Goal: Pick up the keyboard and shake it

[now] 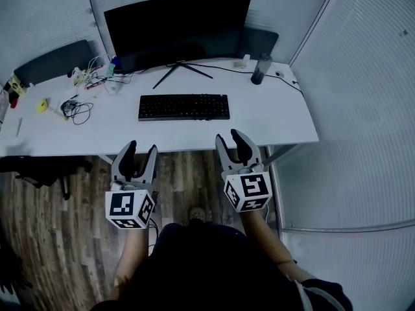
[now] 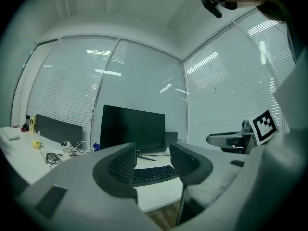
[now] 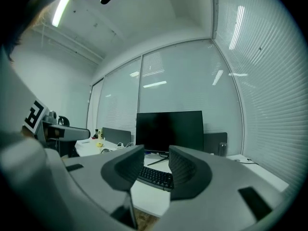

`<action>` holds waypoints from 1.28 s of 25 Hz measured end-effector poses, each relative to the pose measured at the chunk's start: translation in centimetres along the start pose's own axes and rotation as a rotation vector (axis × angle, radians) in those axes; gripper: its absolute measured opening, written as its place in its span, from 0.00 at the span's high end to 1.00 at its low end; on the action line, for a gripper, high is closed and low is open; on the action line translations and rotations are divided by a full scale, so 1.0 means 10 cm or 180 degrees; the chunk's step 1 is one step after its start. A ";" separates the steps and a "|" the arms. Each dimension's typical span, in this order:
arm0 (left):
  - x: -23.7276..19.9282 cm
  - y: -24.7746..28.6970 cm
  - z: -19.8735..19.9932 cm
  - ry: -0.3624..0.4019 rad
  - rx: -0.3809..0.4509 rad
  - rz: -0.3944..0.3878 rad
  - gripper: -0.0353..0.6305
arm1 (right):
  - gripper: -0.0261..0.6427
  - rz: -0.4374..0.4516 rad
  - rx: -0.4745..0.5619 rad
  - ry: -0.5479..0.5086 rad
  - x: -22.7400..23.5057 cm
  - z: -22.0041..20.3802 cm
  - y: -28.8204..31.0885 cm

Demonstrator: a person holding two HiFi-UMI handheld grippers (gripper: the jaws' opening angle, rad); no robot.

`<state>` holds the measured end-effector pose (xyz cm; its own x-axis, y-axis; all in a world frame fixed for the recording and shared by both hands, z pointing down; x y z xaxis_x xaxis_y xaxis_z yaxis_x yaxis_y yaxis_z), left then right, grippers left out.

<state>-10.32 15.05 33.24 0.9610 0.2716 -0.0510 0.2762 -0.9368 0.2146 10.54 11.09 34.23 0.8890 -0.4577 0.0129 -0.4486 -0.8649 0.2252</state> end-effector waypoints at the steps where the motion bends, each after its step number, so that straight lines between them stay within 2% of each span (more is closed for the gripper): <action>1: -0.03 0.07 0.00 -0.0016 -0.0007 0.0027 0.62 | 0.73 0.0006 -0.0004 0.0023 0.07 0.00 0.08; 9: -0.32 0.50 -0.09 -0.0106 -0.0142 0.0148 0.62 | 0.73 0.0026 -0.0211 0.0109 0.27 -0.11 0.57; 15: -0.59 1.02 -0.21 -0.0158 -0.0219 0.0065 0.62 | 0.73 0.0059 -0.0370 -0.0067 0.35 -0.27 1.01; 19: -0.86 1.43 -0.31 -0.0103 -0.0290 -0.0014 0.62 | 0.73 0.0027 -0.0443 -0.0008 0.47 -0.36 1.45; 25: -1.42 2.05 -0.55 -0.0145 -0.0484 -0.0126 0.62 | 0.73 -0.0149 -0.0689 0.0083 0.71 -0.53 2.07; 32: -1.84 2.64 -0.97 -0.0143 -0.0916 -0.0335 0.62 | 0.73 -0.0486 -0.1085 0.0210 1.05 -0.85 2.52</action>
<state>-20.79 -12.50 49.30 0.9286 0.3478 -0.1293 0.3660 -0.8015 0.4729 9.35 -13.77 48.29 0.9522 -0.3050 0.0145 -0.2641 -0.7988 0.5405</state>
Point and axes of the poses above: the fingertips, and each gripper's own axes: y forward along the fingers, x to its right, z out of its top, the point moved 1 cm from there along -y, backward along the fingers, and after that the axes turned 8 degrees about -x, right-handed, at the moved point
